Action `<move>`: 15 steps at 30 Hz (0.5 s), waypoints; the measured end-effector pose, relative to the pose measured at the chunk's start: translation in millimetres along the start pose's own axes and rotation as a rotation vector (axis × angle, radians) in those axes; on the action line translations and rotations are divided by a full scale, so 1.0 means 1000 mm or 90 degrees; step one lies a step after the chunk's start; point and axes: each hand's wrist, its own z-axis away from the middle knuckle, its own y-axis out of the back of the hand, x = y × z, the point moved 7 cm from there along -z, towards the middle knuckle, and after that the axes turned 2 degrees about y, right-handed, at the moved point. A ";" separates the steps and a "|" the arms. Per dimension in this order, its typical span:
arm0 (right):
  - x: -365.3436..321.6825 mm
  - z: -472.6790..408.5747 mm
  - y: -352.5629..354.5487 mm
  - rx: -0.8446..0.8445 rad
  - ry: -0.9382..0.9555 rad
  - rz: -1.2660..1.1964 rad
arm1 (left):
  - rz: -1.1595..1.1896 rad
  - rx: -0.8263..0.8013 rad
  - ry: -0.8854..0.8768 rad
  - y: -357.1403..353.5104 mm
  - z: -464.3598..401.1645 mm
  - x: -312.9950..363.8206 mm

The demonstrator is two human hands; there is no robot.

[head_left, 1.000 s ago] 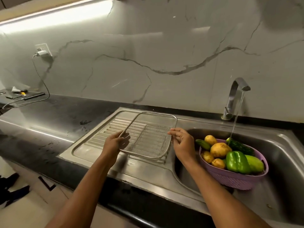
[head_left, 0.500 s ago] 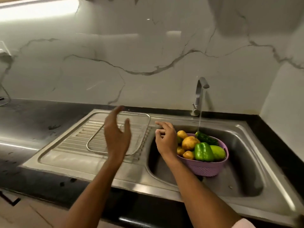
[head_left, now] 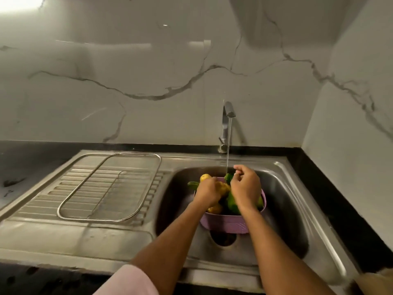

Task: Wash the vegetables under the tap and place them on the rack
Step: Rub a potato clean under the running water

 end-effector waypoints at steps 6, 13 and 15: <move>0.023 -0.004 -0.029 -0.167 -0.034 0.076 | -0.153 0.016 -0.066 -0.026 -0.024 -0.026; 0.022 -0.014 -0.023 -0.134 -0.082 -0.055 | -0.029 0.071 -0.077 -0.007 -0.032 -0.024; 0.021 -0.017 -0.022 -0.143 -0.119 -0.165 | 0.068 0.138 -0.127 0.008 -0.028 -0.012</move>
